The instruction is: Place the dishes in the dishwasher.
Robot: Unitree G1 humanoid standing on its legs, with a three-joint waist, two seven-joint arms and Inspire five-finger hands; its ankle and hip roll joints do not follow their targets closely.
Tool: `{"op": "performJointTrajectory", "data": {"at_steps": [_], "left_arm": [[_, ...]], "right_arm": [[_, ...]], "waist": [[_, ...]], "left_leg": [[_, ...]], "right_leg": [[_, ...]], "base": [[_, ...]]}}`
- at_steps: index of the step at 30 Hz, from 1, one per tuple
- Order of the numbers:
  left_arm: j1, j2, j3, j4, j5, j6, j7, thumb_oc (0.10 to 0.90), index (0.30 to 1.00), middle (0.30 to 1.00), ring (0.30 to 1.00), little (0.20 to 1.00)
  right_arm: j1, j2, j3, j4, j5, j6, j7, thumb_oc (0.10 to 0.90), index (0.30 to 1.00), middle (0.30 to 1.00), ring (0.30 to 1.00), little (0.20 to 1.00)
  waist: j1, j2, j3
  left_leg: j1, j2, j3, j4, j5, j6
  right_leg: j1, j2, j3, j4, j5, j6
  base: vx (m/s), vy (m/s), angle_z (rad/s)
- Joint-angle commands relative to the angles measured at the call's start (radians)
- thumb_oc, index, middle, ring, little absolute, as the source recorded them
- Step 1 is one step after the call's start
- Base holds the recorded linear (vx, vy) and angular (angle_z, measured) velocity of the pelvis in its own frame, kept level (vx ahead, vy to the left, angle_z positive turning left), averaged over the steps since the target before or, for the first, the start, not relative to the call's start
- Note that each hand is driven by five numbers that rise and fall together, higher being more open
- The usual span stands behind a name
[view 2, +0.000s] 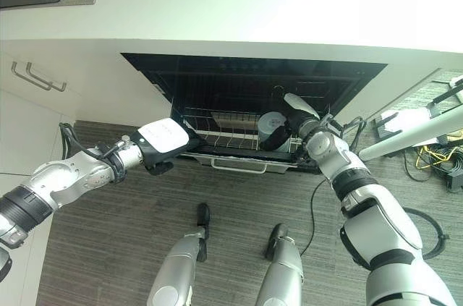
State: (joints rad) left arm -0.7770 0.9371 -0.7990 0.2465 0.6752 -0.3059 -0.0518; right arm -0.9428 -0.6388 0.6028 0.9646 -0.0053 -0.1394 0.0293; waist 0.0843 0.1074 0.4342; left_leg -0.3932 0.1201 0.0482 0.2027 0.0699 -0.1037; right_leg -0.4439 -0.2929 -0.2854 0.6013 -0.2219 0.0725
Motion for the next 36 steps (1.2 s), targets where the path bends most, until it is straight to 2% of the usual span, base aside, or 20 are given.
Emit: {"op": "performJointTrajectory", "data": {"at_steps": [1, 4, 5, 6, 10, 14, 16, 22, 26, 27, 36], "left_arm": [[-0.036, -0.006, 0.089, -0.042, 0.016, -0.004, 0.043, 0.800, 0.900, 0.900, 0.900, 0.900], [-0.028, -0.004, 0.109, -0.058, 0.009, 0.001, 0.026, 0.800, 0.900, 0.900, 0.900, 0.900], [-0.028, -0.002, 0.111, -0.061, 0.006, 0.000, 0.024, 0.800, 0.900, 0.900, 0.900, 0.900], [-0.028, -0.001, 0.113, -0.067, 0.002, 0.003, 0.019, 0.800, 0.900, 0.900, 0.900, 0.900], [-0.029, 0.004, 0.117, -0.085, -0.011, 0.014, 0.002, 0.800, 0.900, 0.900, 0.900, 0.900], [-0.026, 0.000, 0.123, -0.091, -0.008, 0.016, -0.012, 0.800, 0.900, 0.900, 0.900, 0.900], [-0.032, 0.001, 0.125, -0.092, -0.011, 0.014, -0.022, 0.800, 0.900, 0.900, 0.900, 0.900], [-0.015, -0.002, 0.158, -0.113, -0.013, 0.016, -0.065, 0.800, 0.900, 0.900, 0.900, 0.900], [0.002, 0.001, 0.175, -0.107, 0.002, 0.009, -0.061, 0.800, 0.900, 0.900, 0.900, 0.900], [0.011, 0.005, 0.180, -0.106, 0.002, 0.009, -0.063, 0.800, 0.900, 0.900, 0.900, 0.900], [0.123, 0.031, 0.254, -0.120, 0.035, -0.001, -0.041, 0.800, 0.900, 0.900, 0.900, 0.900]], "right_arm": [[0.015, 0.023, -0.059, 0.101, 0.128, 0.058, -0.062, 0.400, 0.300, 0.300, 0.300, 0.300], [0.021, 0.017, -0.092, 0.113, 0.104, 0.083, -0.047, 0.409, 0.314, 0.314, 0.314, 0.314], [0.023, 0.015, -0.095, 0.116, 0.103, 0.084, -0.047, 0.482, 0.422, 0.422, 0.422, 0.422], [0.026, 0.015, -0.098, 0.119, 0.099, 0.096, -0.058, 0.800, 0.900, 0.900, 0.900, 0.900], [0.035, 0.016, -0.115, 0.139, 0.151, 0.128, -0.034, 0.800, 0.900, 0.900, 0.900, 0.900], [0.037, 0.037, -0.151, 0.157, 0.275, 0.155, 0.088, 0.800, 0.900, 0.900, 0.900, 0.900], [0.036, 0.043, -0.159, 0.157, 0.298, 0.142, 0.113, 0.800, 0.900, 0.900, 0.900, 0.900], [0.046, 0.051, -0.165, 0.040, 0.409, 0.174, 0.232, 0.800, 0.900, 0.900, 0.900, 0.900], [0.056, 0.032, -0.149, -0.068, 0.385, 0.177, 0.258, 0.800, 0.900, 0.900, 0.900, 0.900], [0.068, 0.018, -0.152, -0.118, 0.416, 0.187, 0.267, 0.800, 0.900, 0.900, 0.900, 0.900], [0.180, -0.027, -0.224, -0.375, 0.385, 0.228, 0.268, 0.800, 0.900, 0.900, 0.900, 0.900]], "waist": [[0.012, -0.032, 0.008], [0.008, -0.028, 0.009], [0.007, -0.027, 0.009], [0.006, -0.027, 0.009], [0.005, -0.023, 0.010], [0.006, -0.020, 0.013], [0.007, -0.019, 0.014], [0.003, -0.024, 0.017], [-0.001, -0.032, 0.019], [-0.006, -0.035, 0.019], [-0.031, -0.042, 0.017]], "left_leg": [[0.023, 0.030, 0.044, 0.097, -0.158, 0.008], [0.023, 0.031, 0.048, 0.097, -0.159, 0.007], [0.024, 0.031, 0.049, 0.097, -0.159, 0.007], [0.025, 0.031, 0.050, 0.097, -0.160, 0.007], [0.028, 0.033, 0.054, 0.097, -0.158, 0.007], [0.030, 0.033, 0.053, 0.097, -0.158, 0.008], [0.029, 0.033, 0.053, 0.097, -0.157, 0.008], [0.029, 0.035, 0.052, 0.097, -0.152, 0.006], [0.028, 0.036, 0.052, 0.097, -0.148, 0.006], [0.029, 0.036, 0.052, 0.097, -0.147, 0.006], [0.041, 0.037, 0.063, 0.097, -0.147, 0.009]], "right_leg": [[0.116, 0.008, 0.017, -0.301, 0.148, 0.088], [0.114, 0.008, 0.021, -0.301, 0.148, 0.089], [0.114, 0.008, 0.020, -0.301, 0.148, 0.089], [0.115, 0.007, 0.021, -0.301, 0.147, 0.089], [0.117, 0.007, 0.021, -0.301, 0.149, 0.088], [0.118, 0.005, 0.021, -0.301, 0.149, 0.087], [0.118, 0.004, 0.019, -0.301, 0.149, 0.086], [0.122, 0.005, 0.018, -0.301, 0.148, 0.082], [0.121, 0.006, 0.016, -0.301, 0.149, 0.081], [0.122, 0.007, 0.016, -0.301, 0.150, 0.081], [0.124, 0.003, 0.029, -0.301, 0.153, 0.085]], "base": [[0.00, 0.000, 0.00], [0.00, 0.010, 0.00], [0.00, 0.000, 0.00], [0.00, 0.000, 0.00], [0.00, 0.000, 0.00], [0.00, 0.000, 0.00], [0.00, 0.000, 0.00], [0.01, -0.002, 0.00], [0.01, -0.009, 0.00], [0.03, -0.037, 0.00], [0.03, -0.001, -0.03]]}}
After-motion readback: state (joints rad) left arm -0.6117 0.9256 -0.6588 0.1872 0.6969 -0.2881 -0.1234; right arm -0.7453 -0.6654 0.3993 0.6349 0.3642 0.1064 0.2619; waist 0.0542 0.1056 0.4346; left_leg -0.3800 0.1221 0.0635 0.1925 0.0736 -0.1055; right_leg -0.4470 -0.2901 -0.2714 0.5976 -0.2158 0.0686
